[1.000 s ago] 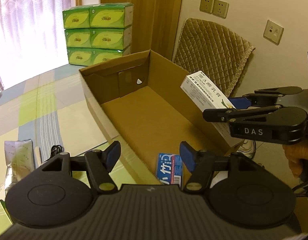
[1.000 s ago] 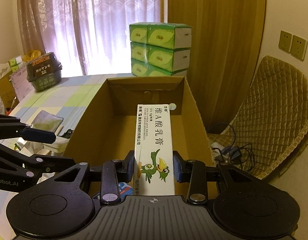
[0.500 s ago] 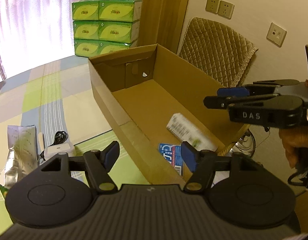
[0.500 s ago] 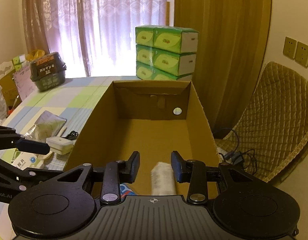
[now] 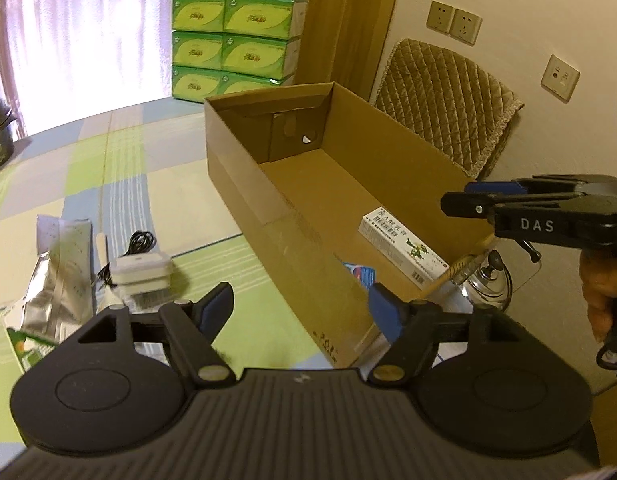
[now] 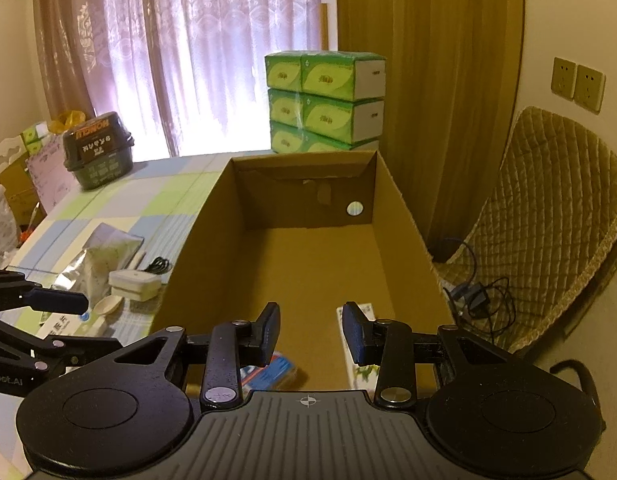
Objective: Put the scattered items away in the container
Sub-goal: 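Open the left tool and the right tool to drop both boxes inside, then move both tools back over the remaining items on the table, then grasp the white medicine box upright with the left tool, then grasp the wire rack in plastic with the right tool while the left tool holds its box, then lift the wire rack with the right tool while the left tool holds the white box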
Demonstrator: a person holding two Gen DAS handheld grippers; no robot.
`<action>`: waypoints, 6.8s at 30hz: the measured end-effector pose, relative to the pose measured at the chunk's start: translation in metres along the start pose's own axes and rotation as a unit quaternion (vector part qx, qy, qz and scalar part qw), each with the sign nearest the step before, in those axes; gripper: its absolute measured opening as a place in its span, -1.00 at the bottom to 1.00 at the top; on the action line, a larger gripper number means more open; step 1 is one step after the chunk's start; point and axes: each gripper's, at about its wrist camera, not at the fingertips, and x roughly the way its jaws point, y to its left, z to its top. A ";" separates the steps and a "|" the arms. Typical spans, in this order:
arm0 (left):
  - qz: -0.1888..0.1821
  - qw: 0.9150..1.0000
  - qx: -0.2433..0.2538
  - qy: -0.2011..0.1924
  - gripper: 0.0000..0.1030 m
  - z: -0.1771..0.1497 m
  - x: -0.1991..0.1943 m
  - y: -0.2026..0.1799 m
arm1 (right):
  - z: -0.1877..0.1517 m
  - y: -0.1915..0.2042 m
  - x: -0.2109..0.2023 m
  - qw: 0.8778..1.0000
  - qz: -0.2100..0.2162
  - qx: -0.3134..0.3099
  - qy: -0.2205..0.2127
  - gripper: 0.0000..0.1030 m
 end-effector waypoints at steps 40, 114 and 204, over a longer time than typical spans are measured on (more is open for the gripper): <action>0.137 0.986 -0.093 -0.013 0.87 -0.137 -0.132 0.124 | -0.071 0.159 -0.039 0.994 0.088 -0.054 0.031 1.00; 0.060 0.994 -0.081 0.037 -0.49 -0.111 -0.030 0.160 | -0.086 0.176 0.088 0.989 0.108 -0.020 0.099 0.99; 0.092 0.992 0.015 0.090 -0.06 -0.119 -0.040 0.144 | -0.135 0.215 0.065 0.957 0.118 -0.243 0.108 -0.29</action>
